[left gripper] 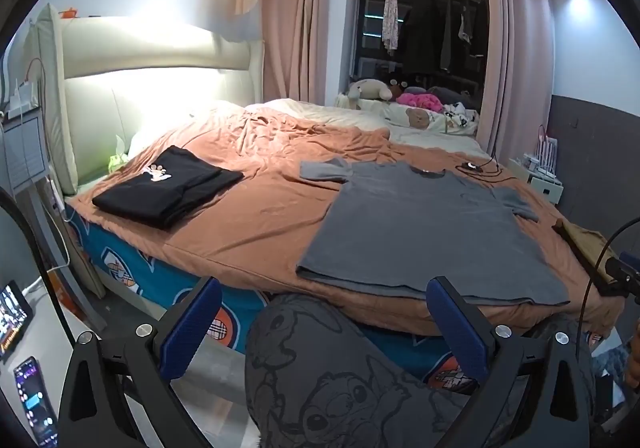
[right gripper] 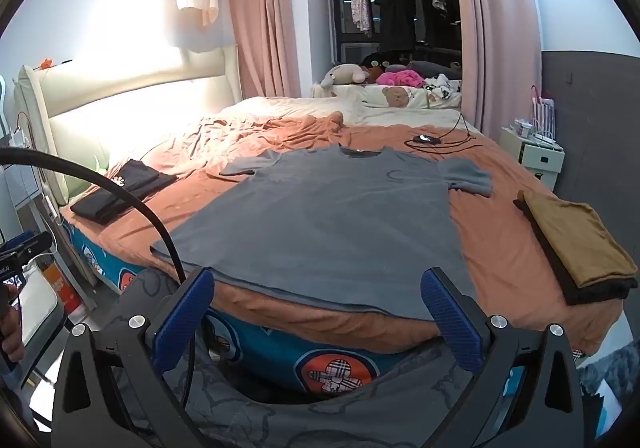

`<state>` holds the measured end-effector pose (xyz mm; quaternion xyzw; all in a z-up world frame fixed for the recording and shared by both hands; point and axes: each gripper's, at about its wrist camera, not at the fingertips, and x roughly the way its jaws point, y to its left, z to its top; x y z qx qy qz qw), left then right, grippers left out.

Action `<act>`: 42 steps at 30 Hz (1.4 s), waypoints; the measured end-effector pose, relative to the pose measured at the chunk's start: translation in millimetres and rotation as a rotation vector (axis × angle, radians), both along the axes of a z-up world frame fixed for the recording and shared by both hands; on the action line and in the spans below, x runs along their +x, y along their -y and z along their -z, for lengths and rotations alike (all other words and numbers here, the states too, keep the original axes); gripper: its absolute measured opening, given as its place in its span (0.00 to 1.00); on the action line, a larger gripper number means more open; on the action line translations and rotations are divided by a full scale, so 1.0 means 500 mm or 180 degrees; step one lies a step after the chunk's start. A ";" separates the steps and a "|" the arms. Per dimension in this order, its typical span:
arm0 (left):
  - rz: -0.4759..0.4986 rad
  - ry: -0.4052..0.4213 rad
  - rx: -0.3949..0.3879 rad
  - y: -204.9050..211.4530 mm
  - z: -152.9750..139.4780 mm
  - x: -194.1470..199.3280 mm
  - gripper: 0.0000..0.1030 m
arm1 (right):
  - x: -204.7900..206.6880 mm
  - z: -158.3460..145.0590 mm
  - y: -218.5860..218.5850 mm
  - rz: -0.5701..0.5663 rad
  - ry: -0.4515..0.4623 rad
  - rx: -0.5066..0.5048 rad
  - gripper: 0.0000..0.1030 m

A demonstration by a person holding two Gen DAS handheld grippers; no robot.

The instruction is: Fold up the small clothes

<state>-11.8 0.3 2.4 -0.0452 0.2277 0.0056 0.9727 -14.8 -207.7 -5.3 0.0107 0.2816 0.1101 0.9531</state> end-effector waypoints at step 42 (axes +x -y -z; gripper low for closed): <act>-0.0015 0.0099 -0.0059 -0.021 -0.018 -0.011 1.00 | 0.004 0.008 0.004 -0.0026 0.0028 0.0071 1.00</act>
